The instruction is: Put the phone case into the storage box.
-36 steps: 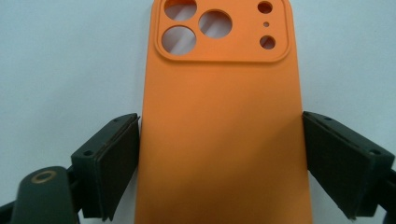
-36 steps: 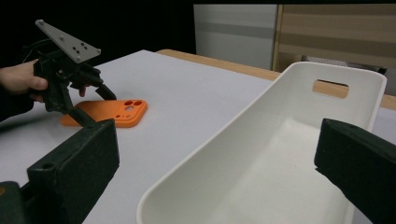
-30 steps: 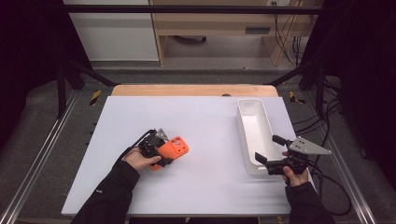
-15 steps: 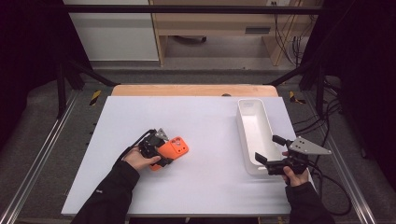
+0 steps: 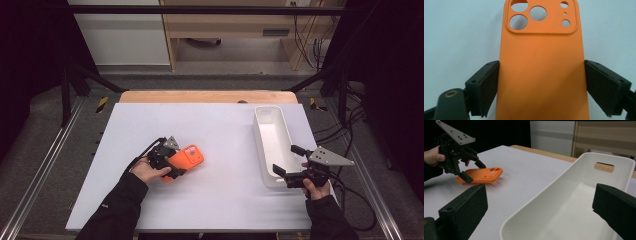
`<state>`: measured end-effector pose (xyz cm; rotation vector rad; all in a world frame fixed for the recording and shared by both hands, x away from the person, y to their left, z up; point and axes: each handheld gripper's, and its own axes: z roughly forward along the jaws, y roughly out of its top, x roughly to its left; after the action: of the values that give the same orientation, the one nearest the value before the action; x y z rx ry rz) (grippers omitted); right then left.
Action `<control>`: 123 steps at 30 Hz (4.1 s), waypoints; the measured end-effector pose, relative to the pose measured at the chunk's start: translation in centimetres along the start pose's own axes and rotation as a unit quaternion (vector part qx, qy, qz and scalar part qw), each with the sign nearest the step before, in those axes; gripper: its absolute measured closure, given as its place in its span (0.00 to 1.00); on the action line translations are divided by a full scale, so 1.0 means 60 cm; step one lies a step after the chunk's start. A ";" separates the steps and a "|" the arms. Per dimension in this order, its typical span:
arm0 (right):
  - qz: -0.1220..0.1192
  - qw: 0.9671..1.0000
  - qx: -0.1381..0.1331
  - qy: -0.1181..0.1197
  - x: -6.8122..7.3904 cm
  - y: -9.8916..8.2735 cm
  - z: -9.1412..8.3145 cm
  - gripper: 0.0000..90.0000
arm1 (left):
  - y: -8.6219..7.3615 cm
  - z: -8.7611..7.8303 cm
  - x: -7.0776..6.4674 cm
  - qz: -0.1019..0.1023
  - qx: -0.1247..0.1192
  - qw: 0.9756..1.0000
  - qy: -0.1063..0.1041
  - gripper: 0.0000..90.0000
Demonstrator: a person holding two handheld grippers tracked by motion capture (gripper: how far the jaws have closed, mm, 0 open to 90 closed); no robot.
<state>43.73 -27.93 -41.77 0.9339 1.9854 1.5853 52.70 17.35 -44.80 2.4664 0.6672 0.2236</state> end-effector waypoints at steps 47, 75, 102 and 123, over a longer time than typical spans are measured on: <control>-0.053 0.997 0.030 0.047 0.045 0.024 0.022 0.01 | 0.048 -0.084 -0.099 0.086 -0.078 0.993 -0.024 0.17; -0.098 0.987 0.061 0.116 0.103 0.035 0.056 0.01 | 0.067 -0.081 -0.151 0.142 -0.087 0.985 -0.051 0.17; -0.146 0.973 0.097 0.151 0.134 0.037 0.076 0.01 | 0.078 -0.077 -0.174 0.170 -0.091 0.978 -0.080 0.17; -0.183 0.956 0.113 0.200 0.165 0.041 0.087 0.01 | 0.084 -0.069 -0.187 0.196 -0.086 0.970 -0.110 0.17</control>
<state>41.19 -16.88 -39.98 0.2937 2.4807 1.4349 43.89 10.06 -38.70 2.3852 0.0577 0.1458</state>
